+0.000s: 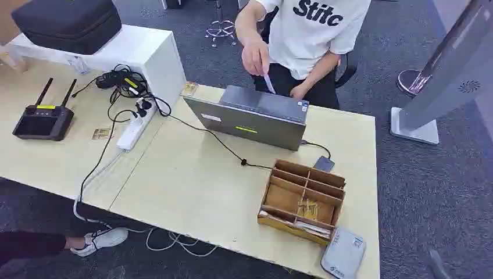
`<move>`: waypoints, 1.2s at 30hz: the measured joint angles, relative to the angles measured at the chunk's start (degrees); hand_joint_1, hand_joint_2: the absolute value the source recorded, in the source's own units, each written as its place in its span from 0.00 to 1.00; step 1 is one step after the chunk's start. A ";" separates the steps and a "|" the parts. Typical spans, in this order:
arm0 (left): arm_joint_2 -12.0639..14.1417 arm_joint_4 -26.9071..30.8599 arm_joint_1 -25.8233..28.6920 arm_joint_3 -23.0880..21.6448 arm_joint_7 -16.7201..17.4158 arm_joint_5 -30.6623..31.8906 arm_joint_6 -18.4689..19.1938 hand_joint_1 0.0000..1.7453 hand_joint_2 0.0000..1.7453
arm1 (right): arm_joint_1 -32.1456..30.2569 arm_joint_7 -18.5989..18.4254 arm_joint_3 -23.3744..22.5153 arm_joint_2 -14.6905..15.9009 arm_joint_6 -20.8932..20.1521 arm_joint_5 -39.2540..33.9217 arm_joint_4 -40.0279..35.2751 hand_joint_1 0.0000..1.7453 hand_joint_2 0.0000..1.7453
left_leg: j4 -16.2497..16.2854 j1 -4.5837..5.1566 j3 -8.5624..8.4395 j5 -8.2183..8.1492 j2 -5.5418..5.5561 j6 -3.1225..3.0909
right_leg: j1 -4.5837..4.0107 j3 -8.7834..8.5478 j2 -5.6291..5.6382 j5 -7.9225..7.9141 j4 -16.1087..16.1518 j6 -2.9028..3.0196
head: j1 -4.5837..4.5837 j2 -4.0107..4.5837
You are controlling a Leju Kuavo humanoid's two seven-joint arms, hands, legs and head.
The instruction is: Pass the card to the sensor for recognition and then transmit it.
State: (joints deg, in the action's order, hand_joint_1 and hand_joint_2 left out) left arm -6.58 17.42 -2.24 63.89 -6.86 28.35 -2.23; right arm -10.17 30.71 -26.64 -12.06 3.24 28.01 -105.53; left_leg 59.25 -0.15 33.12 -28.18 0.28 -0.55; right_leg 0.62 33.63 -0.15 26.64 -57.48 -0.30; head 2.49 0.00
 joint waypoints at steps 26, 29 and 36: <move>0.00 0.00 -1.01 0.00 1.46 10.03 0.87 0.00 1.00 | 20.88 -18.51 27.60 1.31 10.51 37.26 11.98 0.00 1.00 | 0.00 -0.02 -0.02 0.09 0.01 0.05 | -0.01 0.00 -0.01 -0.05 -0.05 0.06 | 0.00 0.02; -0.02 0.00 -1.15 -0.02 1.68 11.65 0.90 0.00 1.00 | 23.83 -21.31 30.36 1.31 10.90 41.37 13.99 0.00 1.00 | 0.00 -0.02 -0.03 0.09 0.00 0.06 | -0.01 0.00 0.00 -0.05 -0.06 0.06 | 0.00 0.02; -0.24 0.00 -1.46 -0.04 2.19 15.39 0.90 0.00 1.00 | 28.42 -27.45 35.17 1.31 11.76 50.18 17.60 0.00 1.00 | 0.00 -0.02 -0.05 0.09 -0.06 0.06 | -0.01 0.02 0.09 -0.06 -0.06 0.07 | 0.00 0.02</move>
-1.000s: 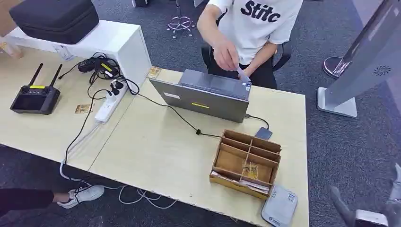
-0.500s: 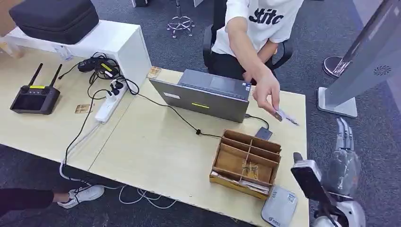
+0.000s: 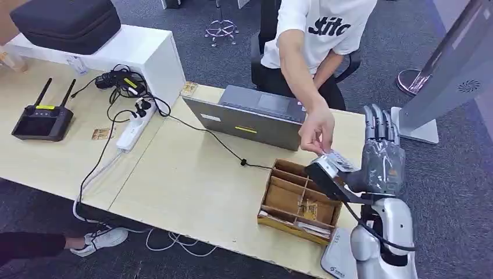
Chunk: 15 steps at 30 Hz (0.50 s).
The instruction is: Pass the card to the sensor for recognition and then transmit it.
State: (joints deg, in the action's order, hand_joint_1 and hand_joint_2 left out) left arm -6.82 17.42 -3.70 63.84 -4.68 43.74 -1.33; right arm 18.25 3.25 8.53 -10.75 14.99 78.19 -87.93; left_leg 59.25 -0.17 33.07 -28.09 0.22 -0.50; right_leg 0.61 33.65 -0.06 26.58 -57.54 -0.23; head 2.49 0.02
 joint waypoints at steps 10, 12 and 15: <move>-0.31 0.00 -0.18 0.00 0.28 1.00 -0.20 0.00 1.00 | 1.09 -0.30 0.83 0.00 0.24 0.91 2.60 0.95 1.00 | 0.00 0.00 -0.02 0.00 0.00 0.01 | 0.00 0.00 0.00 -0.01 0.00 0.01 | 0.00 -0.02; -0.44 0.00 -0.18 0.00 0.28 1.09 -0.30 0.00 1.00 | 1.09 -0.15 0.83 0.00 0.26 0.91 3.04 0.95 1.00 | 0.00 0.00 -0.02 0.00 0.00 0.01 | 0.00 0.00 0.00 -0.01 0.00 0.01 | 0.00 -0.02; -0.52 0.00 -0.18 0.00 0.28 1.14 -0.37 0.00 1.00 | 1.09 -0.11 0.83 0.00 0.28 0.91 3.52 0.95 1.00 | 0.00 0.00 -0.02 0.00 0.00 0.01 | 0.00 0.00 0.00 -0.01 0.00 0.01 | 0.00 -0.02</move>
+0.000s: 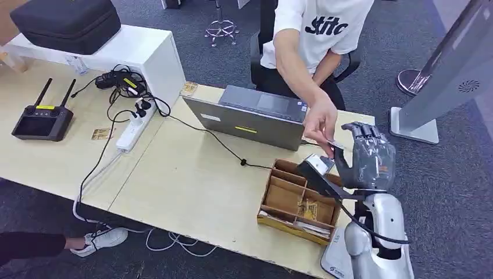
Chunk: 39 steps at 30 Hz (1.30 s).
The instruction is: Pass the card to the sensor for recognition and then transmit it.
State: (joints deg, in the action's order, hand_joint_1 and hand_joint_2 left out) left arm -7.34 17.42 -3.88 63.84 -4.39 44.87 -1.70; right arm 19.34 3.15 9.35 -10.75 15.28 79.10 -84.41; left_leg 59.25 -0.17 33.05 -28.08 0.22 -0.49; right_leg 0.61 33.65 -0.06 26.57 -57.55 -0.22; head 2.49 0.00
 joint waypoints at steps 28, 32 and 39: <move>-0.83 0.00 -0.07 0.02 -0.02 0.37 -0.42 0.00 1.00 | -1.04 3.52 0.00 0.00 1.51 -2.69 -0.11 1.00 1.00 | 0.01 0.01 -0.01 0.00 0.03 0.00 | 0.00 0.00 -0.03 0.01 0.01 0.00 | 0.00 0.02; -1.46 0.00 -0.13 0.91 -0.20 -2.27 -1.44 0.00 1.00 | -9.65 6.76 -0.98 0.15 3.41 -12.02 -5.04 1.00 1.00 | 0.02 0.00 -0.09 -0.08 0.14 -0.02 | -0.01 -0.08 -0.11 0.13 0.07 -0.03 | 0.00 0.00; -2.54 0.33 0.58 4.65 -0.22 -3.91 -1.97 0.00 1.00 | -27.84 17.51 -12.60 -0.13 -1.25 -27.13 -14.81 1.00 1.00 | 0.01 0.04 -0.05 -0.33 0.15 -0.09 | 0.02 -0.10 -0.15 0.30 0.07 -0.06 | 0.00 0.00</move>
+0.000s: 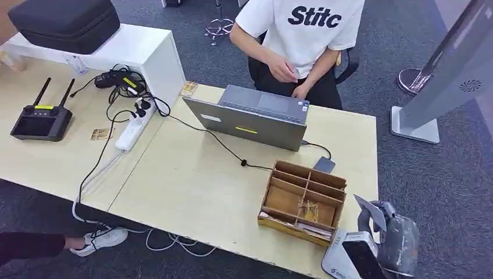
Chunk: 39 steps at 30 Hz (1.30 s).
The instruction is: Pass the card to the sensor for recognition and then transmit it.
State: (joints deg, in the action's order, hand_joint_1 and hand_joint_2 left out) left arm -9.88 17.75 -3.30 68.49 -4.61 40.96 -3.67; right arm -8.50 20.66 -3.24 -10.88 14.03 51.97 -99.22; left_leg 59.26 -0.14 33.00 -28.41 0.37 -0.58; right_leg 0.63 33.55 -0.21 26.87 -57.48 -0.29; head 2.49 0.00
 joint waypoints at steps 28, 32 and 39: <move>-0.46 0.29 -0.35 2.39 -0.57 2.25 -0.50 0.00 1.00 | -2.71 -5.23 4.38 3.45 -5.41 8.83 9.43 1.00 1.00 | 0.00 -0.03 -0.17 0.07 -0.17 0.05 | -0.02 -0.11 0.13 -0.07 -0.03 0.08 | 0.00 0.00; -0.41 0.29 -0.59 2.58 -0.66 2.45 -0.50 0.00 1.00 | -1.65 -6.91 5.28 4.19 -4.10 10.45 10.99 1.00 1.00 | -0.01 -0.03 -0.30 0.05 -0.24 0.06 | -0.03 -0.21 0.16 -0.07 -0.03 0.08 | 0.00 0.02; -0.41 0.29 -0.68 3.17 -0.77 2.58 -0.53 0.00 1.00 | -1.21 -7.43 5.56 4.80 -3.53 10.84 12.47 1.00 1.00 | -0.01 -0.03 -0.36 0.09 -0.28 0.08 | -0.03 -0.26 0.16 -0.12 -0.03 0.15 | 0.00 0.00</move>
State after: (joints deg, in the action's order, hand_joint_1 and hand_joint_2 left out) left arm -10.29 18.03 -3.99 71.67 -5.38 43.54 -4.20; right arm -9.71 13.22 2.32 -6.08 10.49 62.82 -86.75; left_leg 59.26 -0.17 32.64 -28.32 0.09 -0.49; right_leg 0.60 33.29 -0.04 26.75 -57.51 -0.14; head 2.49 0.00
